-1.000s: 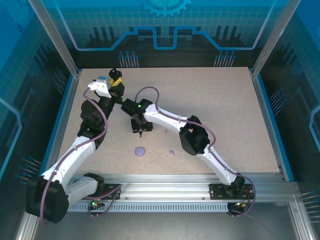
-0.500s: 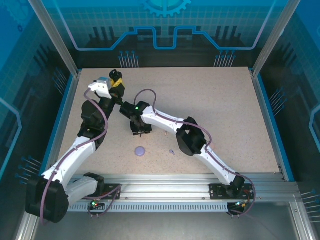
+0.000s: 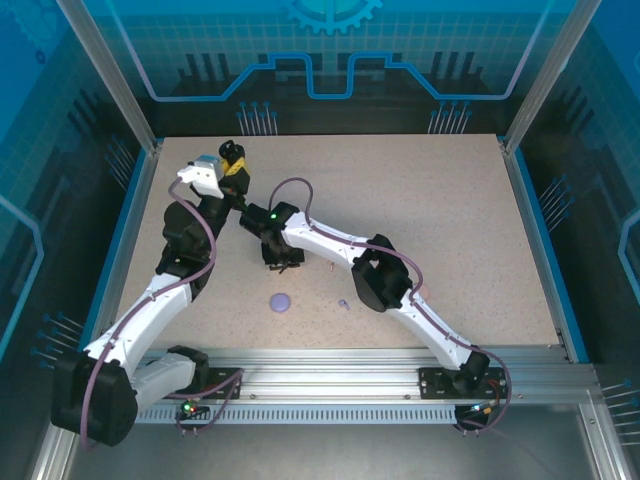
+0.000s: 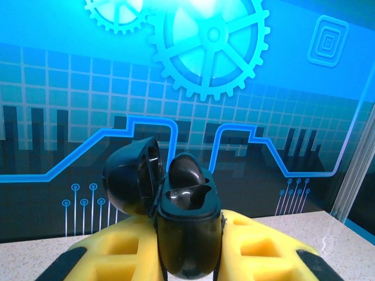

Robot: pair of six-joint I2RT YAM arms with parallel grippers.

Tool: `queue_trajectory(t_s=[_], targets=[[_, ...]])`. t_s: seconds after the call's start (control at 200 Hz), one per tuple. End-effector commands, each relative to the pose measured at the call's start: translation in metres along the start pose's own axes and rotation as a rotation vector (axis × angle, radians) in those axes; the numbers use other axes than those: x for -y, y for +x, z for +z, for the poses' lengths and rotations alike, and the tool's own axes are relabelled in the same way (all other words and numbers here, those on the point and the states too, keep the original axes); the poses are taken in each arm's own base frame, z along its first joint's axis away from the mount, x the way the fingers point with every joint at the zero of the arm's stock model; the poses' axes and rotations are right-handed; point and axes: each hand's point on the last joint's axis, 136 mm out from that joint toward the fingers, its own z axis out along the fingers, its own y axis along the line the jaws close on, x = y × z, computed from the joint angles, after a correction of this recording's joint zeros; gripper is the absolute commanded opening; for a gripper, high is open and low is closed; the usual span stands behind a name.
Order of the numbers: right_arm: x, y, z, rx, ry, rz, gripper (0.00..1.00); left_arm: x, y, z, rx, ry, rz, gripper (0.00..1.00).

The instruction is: Insert the wireless bluetooth earbuds into the charging case

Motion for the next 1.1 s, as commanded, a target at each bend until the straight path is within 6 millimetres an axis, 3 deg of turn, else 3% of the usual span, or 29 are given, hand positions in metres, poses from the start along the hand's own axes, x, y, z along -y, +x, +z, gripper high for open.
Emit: queue_trajectory(t_s=[0.0, 0.35, 0.465, 0.73, 1.095], targets=[[-0.008, 0.013, 0.014, -0.035, 0.001, -0.003, 0.26, 0.000, -0.009, -0.004, 0.037, 0.008, 0.006, 0.00], [-0.008, 0.013, 0.006, -0.037, -0.006, 0.009, 0.32, 0.001, -0.009, -0.003, 0.035, 0.014, 0.000, 0.00], [-0.005, 0.016, 0.004, -0.044, 0.008, 0.029, 0.38, 0.001, -0.009, -0.003, 0.036, 0.015, -0.001, 0.00], [-0.003, 0.025, -0.001, -0.057, 0.007, 0.107, 0.38, 0.002, -0.010, -0.002, 0.038, 0.022, -0.006, 0.00], [0.006, 0.028, -0.011, -0.038, 0.045, 0.086, 0.37, 0.003, -0.013, -0.003, 0.045, 0.025, -0.005, 0.00]])
